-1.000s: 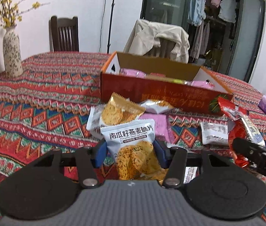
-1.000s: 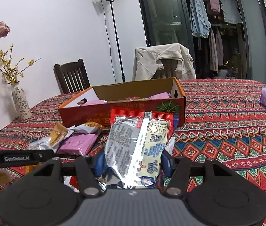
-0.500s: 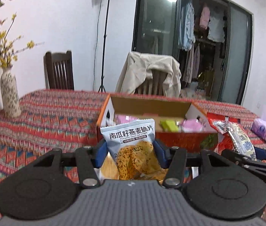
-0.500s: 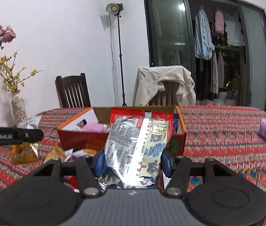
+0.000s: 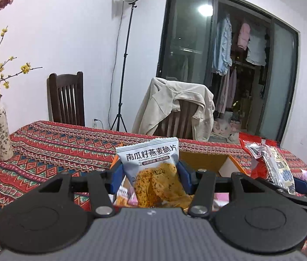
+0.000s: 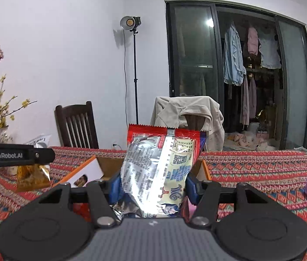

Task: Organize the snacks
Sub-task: 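Carry the cookie packet and silver-and-red bag into the box and open both grippers, then move both grippers back to the pile and grasp a white sachet with the right gripper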

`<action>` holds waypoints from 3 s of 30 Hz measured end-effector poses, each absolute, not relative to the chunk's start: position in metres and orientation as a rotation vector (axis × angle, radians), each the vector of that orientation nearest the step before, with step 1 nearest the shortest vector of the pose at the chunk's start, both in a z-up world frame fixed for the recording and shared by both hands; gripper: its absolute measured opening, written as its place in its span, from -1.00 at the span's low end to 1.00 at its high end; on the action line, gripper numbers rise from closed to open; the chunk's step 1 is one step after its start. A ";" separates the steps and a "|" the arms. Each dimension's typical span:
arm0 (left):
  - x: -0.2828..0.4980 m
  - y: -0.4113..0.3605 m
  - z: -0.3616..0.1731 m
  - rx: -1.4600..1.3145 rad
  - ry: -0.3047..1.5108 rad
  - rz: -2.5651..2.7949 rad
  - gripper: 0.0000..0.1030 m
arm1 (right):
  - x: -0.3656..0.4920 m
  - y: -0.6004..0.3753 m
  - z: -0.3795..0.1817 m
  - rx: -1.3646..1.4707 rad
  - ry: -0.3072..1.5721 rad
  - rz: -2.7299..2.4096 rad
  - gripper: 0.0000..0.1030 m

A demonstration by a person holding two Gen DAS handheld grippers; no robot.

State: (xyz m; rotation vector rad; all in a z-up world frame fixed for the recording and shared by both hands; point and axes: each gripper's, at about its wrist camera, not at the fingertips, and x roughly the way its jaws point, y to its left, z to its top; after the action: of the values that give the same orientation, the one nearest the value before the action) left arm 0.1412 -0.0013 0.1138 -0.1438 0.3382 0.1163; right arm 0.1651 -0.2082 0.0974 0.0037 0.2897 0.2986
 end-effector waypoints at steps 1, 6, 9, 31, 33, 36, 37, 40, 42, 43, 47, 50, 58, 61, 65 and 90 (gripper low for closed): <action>0.149 0.000 0.115 -0.148 0.338 0.121 0.04 | 0.172 -0.206 0.098 0.003 0.292 0.293 0.11; 0.181 0.003 0.115 -0.167 0.349 0.137 0.04 | 0.209 -0.200 0.099 0.018 0.320 0.269 0.11; 0.201 0.003 0.110 -0.169 0.361 0.155 0.04 | 0.229 -0.199 0.096 0.024 0.329 0.255 0.11; 0.266 0.013 0.051 -0.137 0.455 0.207 0.10 | 0.297 -0.188 0.042 0.031 0.427 0.264 0.13; 0.264 0.015 0.050 -0.143 0.436 0.194 0.29 | 0.296 -0.190 0.041 0.041 0.436 0.265 0.36; 0.257 0.016 0.051 -0.150 0.386 0.202 0.76 | 0.293 -0.196 0.041 0.070 0.423 0.257 0.99; 0.255 0.017 0.052 -0.160 0.376 0.204 1.00 | 0.292 -0.198 0.042 0.081 0.420 0.259 1.00; 0.251 0.019 0.055 -0.183 0.352 0.212 1.00 | 0.289 -0.201 0.042 0.089 0.418 0.250 1.00; 0.250 0.020 0.056 -0.187 0.347 0.213 1.00 | 0.288 -0.201 0.042 0.090 0.414 0.242 1.00; 0.249 0.020 0.056 -0.184 0.346 0.218 1.00 | 0.288 -0.202 0.042 0.094 0.414 0.240 1.00; 0.250 0.019 0.057 -0.183 0.349 0.220 1.00 | 0.283 -0.205 0.043 0.102 0.416 0.239 1.00; 0.247 0.018 0.059 -0.183 0.348 0.217 1.00 | 0.281 -0.205 0.044 0.098 0.420 0.243 1.00; 0.230 0.019 0.086 -0.197 0.351 0.211 1.00 | 0.260 -0.203 0.068 0.071 0.376 0.259 1.00; 0.218 0.019 0.097 -0.195 0.345 0.198 1.00 | 0.251 -0.202 0.077 0.060 0.376 0.270 1.00; 0.201 0.016 0.104 -0.160 0.341 0.197 1.00 | 0.238 -0.204 0.084 0.049 0.384 0.275 1.00; 0.092 0.027 0.043 -0.091 0.445 0.125 1.00 | 0.132 -0.222 0.025 -0.004 0.566 0.298 1.00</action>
State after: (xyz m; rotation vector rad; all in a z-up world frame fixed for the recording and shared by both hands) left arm 0.0919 0.0269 0.0425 -0.0914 0.4451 0.1247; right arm 0.1322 -0.2216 0.0251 -0.0044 0.5656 0.2983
